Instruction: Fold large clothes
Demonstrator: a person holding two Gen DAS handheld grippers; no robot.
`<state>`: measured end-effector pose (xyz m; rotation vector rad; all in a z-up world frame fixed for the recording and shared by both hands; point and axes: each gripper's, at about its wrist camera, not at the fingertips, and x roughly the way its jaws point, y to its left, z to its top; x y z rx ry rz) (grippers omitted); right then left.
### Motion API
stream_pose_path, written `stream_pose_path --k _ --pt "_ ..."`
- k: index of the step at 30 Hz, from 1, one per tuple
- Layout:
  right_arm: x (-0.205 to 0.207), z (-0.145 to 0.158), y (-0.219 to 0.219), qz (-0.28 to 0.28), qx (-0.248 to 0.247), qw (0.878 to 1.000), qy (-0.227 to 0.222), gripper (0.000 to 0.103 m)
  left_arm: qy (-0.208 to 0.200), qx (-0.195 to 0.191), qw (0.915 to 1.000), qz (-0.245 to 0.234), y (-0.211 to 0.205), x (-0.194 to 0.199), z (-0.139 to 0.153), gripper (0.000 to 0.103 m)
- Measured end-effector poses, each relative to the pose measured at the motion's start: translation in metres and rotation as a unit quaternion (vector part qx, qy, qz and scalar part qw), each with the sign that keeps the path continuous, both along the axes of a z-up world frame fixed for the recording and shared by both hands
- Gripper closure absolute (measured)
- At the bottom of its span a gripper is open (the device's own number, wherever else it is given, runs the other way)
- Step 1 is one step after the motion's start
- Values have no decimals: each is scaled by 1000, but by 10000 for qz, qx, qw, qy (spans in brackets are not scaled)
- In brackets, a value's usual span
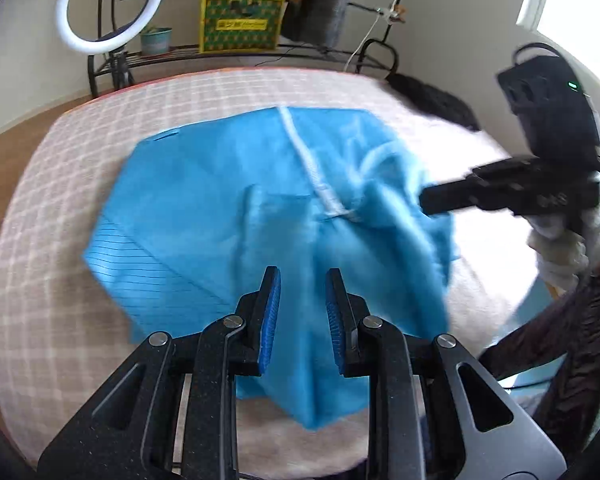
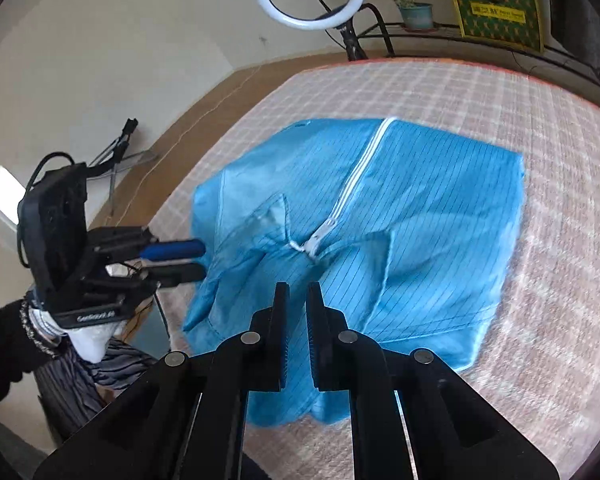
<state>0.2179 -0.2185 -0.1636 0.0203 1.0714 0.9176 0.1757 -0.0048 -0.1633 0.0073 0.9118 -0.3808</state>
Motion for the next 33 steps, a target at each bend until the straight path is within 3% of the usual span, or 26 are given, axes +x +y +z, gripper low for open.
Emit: stream_pose_path --k 2,6,7,8,10,11,14,16,18,22,23,25,28,33 --pt "-9 -12 0 -6 -312 9995 -78 94 46 449 9990 36 3 0 -10 81" --pt "-34 -17 -6 266 -921 9950 -287 94 201 253 9994 -98 8 -14 -13 81" --pt "-41 -16 -12 215 -949 9951 -198 91 263 195 9994 -138 6 -21 -12 79" --pt "-48 -15 -19 129 -888 9960 7 80 386 126 9991 -151 4 -31 -12 73" --pt "-57 -15 -27 -35 -670 9971 370 66 511 52 9986 -89 4 -47 -11 72" --pt "-62 -14 -30 -57 -594 9975 371 66 487 82 9983 -319 0 -56 -11 72" --pt "-81 -3 -15 465 -890 9941 -410 67 275 906 9901 -1036 -24 -81 -8 72" --pt "-97 5 4 1270 -1308 9764 -1158 69 164 1629 9747 -1522 -38 -93 -12 72" --pt "-106 9 19 2028 -1655 9490 -1757 69 153 1980 9627 -1835 -46 -98 -16 72" --pt "-116 8 40 3363 -2108 8884 -2309 69 57 2425 9374 -2500 -63 -99 -22 72" --pt "-113 8 42 3572 -2131 8797 -2304 69 53 2520 9308 -2647 -67 -99 -25 72" --pt "-104 8 50 3812 -2127 8766 -2023 69 103 2655 9215 -2831 -72 -93 -32 72" --pt "-87 0 61 3982 -2139 8765 -1658 69 185 2684 9199 -2854 -71 -78 -39 72" --pt "-68 -21 73 4473 -2339 8549 -1202 69 284 2910 9086 -2981 -65 -66 -52 75"
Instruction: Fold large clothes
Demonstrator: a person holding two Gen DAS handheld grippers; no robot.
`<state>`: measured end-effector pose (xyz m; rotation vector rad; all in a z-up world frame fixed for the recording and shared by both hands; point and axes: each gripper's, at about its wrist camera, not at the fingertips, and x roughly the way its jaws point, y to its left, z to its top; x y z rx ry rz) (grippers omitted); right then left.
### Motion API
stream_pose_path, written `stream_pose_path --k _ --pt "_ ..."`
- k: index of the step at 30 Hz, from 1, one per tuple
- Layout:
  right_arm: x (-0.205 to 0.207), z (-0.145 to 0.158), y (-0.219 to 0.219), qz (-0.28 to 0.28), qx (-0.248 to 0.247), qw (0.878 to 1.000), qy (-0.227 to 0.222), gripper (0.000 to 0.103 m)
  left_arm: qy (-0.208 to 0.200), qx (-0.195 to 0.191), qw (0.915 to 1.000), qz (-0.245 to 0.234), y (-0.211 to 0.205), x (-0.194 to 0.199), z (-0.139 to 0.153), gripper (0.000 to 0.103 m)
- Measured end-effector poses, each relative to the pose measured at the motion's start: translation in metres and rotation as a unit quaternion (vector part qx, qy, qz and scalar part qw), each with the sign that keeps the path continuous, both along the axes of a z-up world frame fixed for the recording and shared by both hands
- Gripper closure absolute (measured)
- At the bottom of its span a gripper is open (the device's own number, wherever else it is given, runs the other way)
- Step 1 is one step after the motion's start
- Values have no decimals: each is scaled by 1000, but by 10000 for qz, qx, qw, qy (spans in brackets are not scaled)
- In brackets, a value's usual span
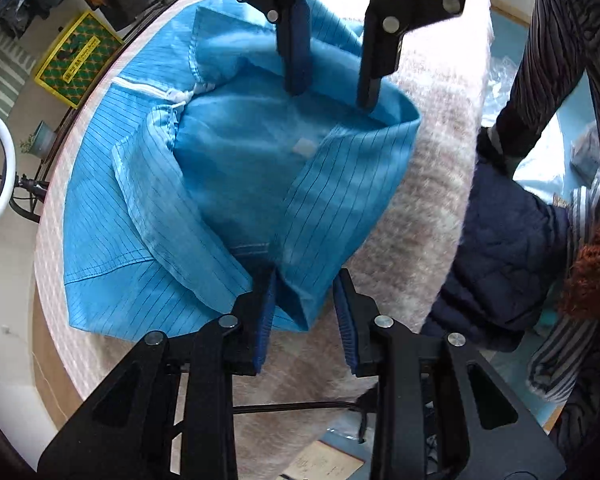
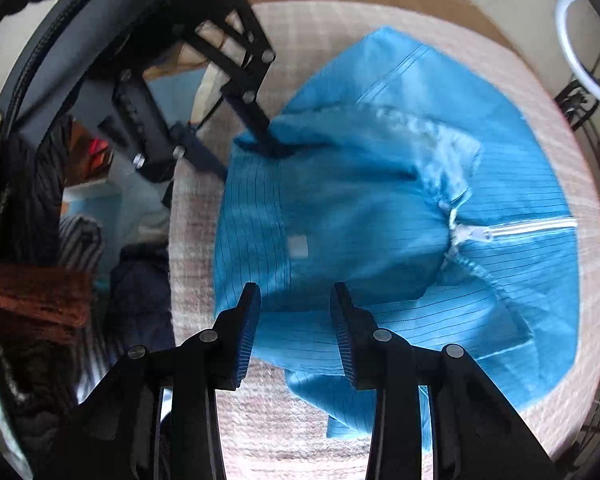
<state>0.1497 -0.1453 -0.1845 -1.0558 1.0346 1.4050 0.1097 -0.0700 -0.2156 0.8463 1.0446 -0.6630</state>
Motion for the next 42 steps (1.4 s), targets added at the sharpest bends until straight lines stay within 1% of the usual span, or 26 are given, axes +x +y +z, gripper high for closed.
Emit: stream_pose_path --k 1,2,3,5,7,10,13,15,16,17,18,19,20,22,25,29,31,32,34,35,38,39,40,41,42 --pt "-1 -4 0 154 -101 9998 -9 69 3 -16 10000 14 1 2 0 83" --pt "-3 -4 0 302 -172 9994 -21 69 36 -79 9999 77 3 4 1 88" --pt "-4 -5 0 448 -246 9987 21 69 39 -117 9998 132 5 6 2 90" --pt "-5 -6 4 651 -312 9974 -16 69 45 -224 9994 245 8 10 5 96" --pt "-8 -7 7 925 -374 9950 -91 69 62 -342 9987 360 11 13 10 98" --pt "-14 -10 8 1276 -487 9906 -119 69 38 -411 9981 467 17 15 17 100" --pt "-16 -16 3 1475 -549 9875 -73 69 97 -512 9963 680 28 22 22 100" --pt "-22 -17 -1 1662 -505 9846 -202 69 83 -544 9956 759 31 25 24 101" --pt "-24 -19 -2 1682 -461 9842 -313 73 62 -548 9954 780 31 25 25 101" --pt "-26 -22 -2 1698 -446 9838 -371 85 51 -541 9954 785 30 25 26 101" --pt "-30 -25 -3 1754 -454 9825 -443 88 50 -536 9955 784 29 25 25 101" --pt "-28 -22 -5 1804 -400 9813 -541 95 43 -506 9958 768 28 25 25 101" --pt "-30 -22 -7 1815 -356 9808 -613 99 25 -459 9962 736 26 24 23 102" --pt "-30 -15 -13 1735 -158 9814 -801 101 4 -401 9967 700 24 23 22 102" --pt "-22 4 -27 1377 219 9851 -1011 102 -65 -437 9960 779 25 23 24 103" --pt "-3 35 -51 522 902 9860 -1302 102 -111 -613 9927 1031 33 27 30 103" --pt "6 46 -61 98 1209 9832 -1360 102 -142 -784 9904 1128 35 27 33 103" --pt "6 47 -66 -29 1323 9805 -1454 102 -117 -878 9893 1160 35 26 33 103" --pt "4 41 -71 -90 1273 9806 -1486 102 -33 -880 9898 1121 32 24 27 103" --pt "-1 34 -72 -35 1185 9813 -1518 102 -38 -777 9916 1030 28 20 21 103" --pt "-12 25 -70 66 984 9850 -1420 101 -28 -687 9923 1025 22 15 16 103" --pt "-17 25 -70 56 971 9862 -1340 100 0 -733 9918 1051 23 14 19 103" --pt "-19 28 -70 25 987 9871 -1262 95 8 -831 9908 1065 24 12 23 103" --pt "-21 32 -72 -55 1043 9878 -1152 92 28 -899 9902 1070 26 10 27 103" --pt "-23 40 -75 -156 1174 9880 -991 92 52 -980 9892 1089 29 8 33 102"
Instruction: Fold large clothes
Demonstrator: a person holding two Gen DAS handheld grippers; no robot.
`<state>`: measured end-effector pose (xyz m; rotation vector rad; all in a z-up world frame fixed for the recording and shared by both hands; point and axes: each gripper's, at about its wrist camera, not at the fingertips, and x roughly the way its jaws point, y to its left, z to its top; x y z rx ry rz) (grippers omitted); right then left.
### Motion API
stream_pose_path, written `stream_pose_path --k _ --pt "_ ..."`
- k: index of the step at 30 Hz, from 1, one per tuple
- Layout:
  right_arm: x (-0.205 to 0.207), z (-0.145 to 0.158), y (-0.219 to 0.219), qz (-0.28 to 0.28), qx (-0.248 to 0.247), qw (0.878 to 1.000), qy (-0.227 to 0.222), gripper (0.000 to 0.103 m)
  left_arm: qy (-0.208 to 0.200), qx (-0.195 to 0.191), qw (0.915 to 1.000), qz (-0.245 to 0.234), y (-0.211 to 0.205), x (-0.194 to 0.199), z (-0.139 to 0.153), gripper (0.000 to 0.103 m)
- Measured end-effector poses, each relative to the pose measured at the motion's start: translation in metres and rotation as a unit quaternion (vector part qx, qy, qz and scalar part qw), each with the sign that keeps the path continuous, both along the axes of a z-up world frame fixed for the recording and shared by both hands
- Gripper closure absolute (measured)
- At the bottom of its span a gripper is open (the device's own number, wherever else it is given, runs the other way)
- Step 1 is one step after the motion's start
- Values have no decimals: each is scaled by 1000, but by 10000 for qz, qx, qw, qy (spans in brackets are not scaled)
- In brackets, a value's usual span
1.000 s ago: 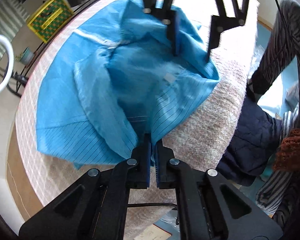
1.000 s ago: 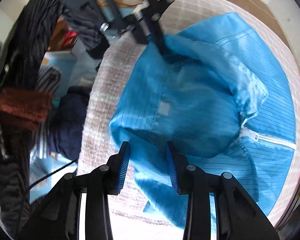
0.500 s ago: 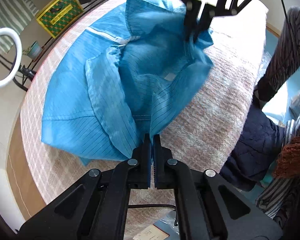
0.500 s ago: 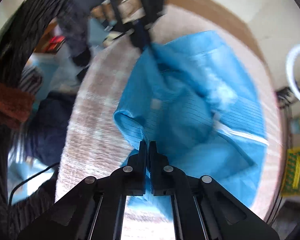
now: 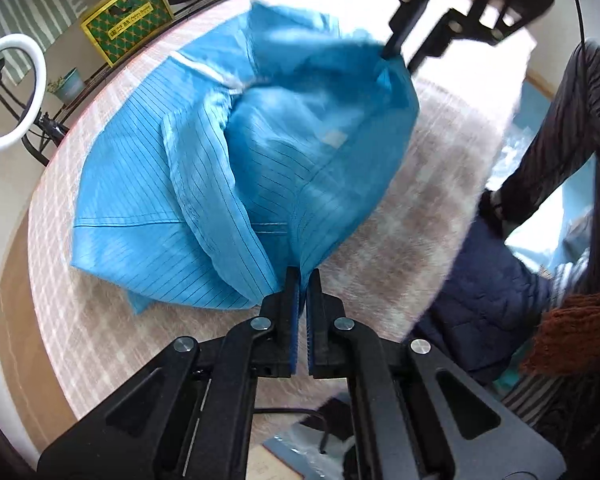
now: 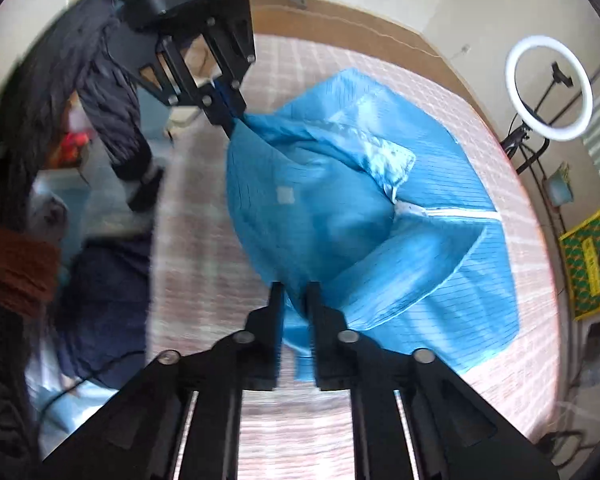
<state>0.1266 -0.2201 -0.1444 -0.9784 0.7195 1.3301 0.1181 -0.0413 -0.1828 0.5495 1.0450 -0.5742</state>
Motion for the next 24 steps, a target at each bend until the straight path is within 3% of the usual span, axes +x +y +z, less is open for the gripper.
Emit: stream_pose_path --k 4,6,9,11,13,14,17,20,24 --pt "2 30 -19 -451 696 9938 736 92 68 -638 9977 213 15 -8 32 97" --pt "12 41 -32 -947 1305 9799 1175 92 12 -927 9953 296 23 -10 45 97" --pt "28 41 -38 -1756 1762 9602 1272 92 -238 -1088 9928 449 28 -5 57 97" --pt "34 30 -31 -1923 1692 9573 1340 92 -196 -1256 9904 538 29 8 54 97" --pt "33 16 -22 -2100 1420 9630 911 92 -313 -1026 9932 452 20 16 42 97" --pt "37 9 -19 -2240 1382 9599 962 92 -243 -1078 9930 424 15 19 37 97" --pt "56 -7 -18 -2651 1490 9372 1707 92 11 -1540 9873 386 -6 28 25 97" --pt "62 -7 -22 -2813 1698 9249 1915 92 -77 -1627 9866 24 -36 28 22 97" --pt "83 -8 -31 -3438 1900 8976 2003 92 298 -1591 9862 -344 -71 43 3 97"
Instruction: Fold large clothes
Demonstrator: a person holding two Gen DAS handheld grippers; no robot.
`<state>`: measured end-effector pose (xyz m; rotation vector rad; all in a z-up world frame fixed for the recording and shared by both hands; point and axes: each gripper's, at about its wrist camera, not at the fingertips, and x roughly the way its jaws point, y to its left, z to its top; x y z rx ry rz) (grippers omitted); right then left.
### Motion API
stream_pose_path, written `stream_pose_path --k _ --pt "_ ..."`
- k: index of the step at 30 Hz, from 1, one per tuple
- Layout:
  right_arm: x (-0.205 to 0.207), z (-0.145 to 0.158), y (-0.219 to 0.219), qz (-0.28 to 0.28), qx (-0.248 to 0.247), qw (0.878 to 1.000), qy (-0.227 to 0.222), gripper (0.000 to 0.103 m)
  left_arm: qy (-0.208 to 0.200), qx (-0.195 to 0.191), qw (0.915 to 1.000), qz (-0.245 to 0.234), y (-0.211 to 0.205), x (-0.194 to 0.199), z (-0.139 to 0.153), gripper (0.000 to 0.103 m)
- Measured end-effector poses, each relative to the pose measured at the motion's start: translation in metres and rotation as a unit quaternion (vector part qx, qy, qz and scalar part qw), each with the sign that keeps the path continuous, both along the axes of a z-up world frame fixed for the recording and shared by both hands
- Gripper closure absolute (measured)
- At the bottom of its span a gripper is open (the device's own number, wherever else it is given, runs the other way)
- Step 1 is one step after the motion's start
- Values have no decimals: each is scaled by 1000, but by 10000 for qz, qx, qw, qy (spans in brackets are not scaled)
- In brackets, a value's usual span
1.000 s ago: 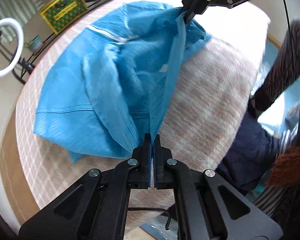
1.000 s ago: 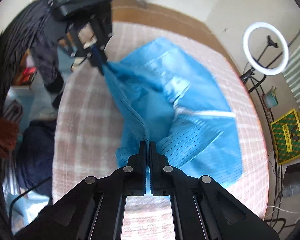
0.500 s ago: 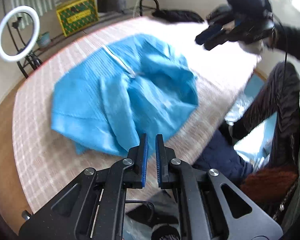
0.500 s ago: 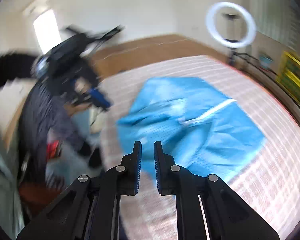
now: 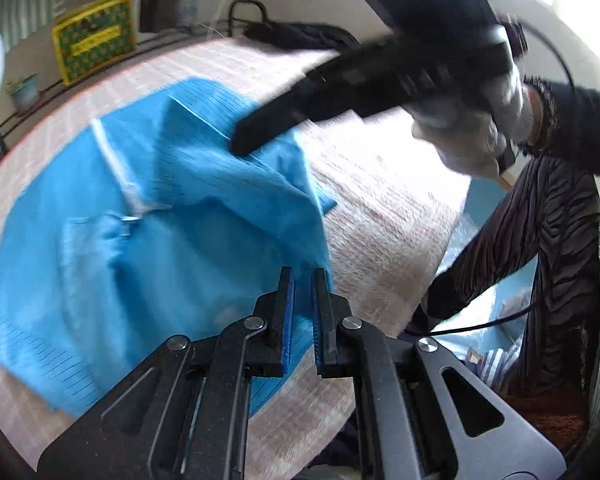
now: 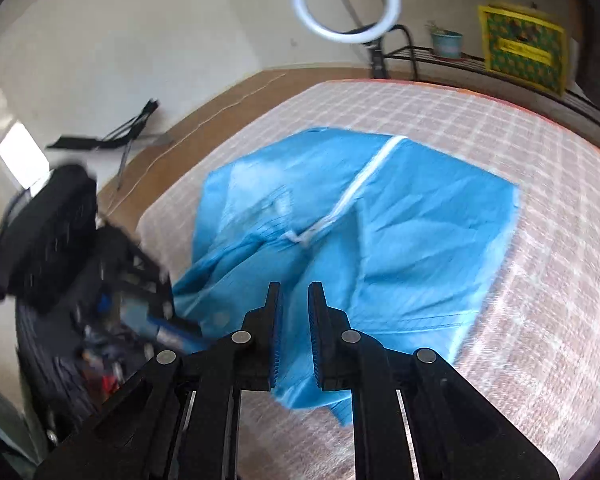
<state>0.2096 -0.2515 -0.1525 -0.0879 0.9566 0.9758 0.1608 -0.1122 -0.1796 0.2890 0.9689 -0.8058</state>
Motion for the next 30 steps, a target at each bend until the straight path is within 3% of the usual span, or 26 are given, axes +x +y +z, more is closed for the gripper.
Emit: stream_pose_path --k 5,8,10,12,17,21,24,27,30 --pt "15 -24 12 -98 -424 9990 -26 92 57 276 9988 -399 -16 -9 -27 97" --pt "26 -36 16 -172 -671 9975 101 92 71 120 9993 -348 -11 -12 -25 97" --pt "29 -32 14 -234 -792 9966 -73 92 -29 257 9988 -421 -10 -18 -23 97" --pt "33 -24 7 -357 -618 9974 -70 92 18 242 9989 -395 -1 -24 -15 97" --pt "25 0 5 -327 -87 9990 -283 92 -157 -76 9993 340 52 -26 14 97" --pt "29 -12 26 -309 -374 9983 -310 92 -447 -254 9900 1311 93 0 26 97" --pt "43 -31 36 -621 -754 9952 -33 92 -389 -238 9846 1688 109 25 16 97" --pt "49 -45 39 -673 -951 9928 262 92 -60 361 9819 1858 112 44 -20 97" --pt "48 -31 21 -785 -684 9923 675 92 153 126 9814 1910 126 36 -17 97"
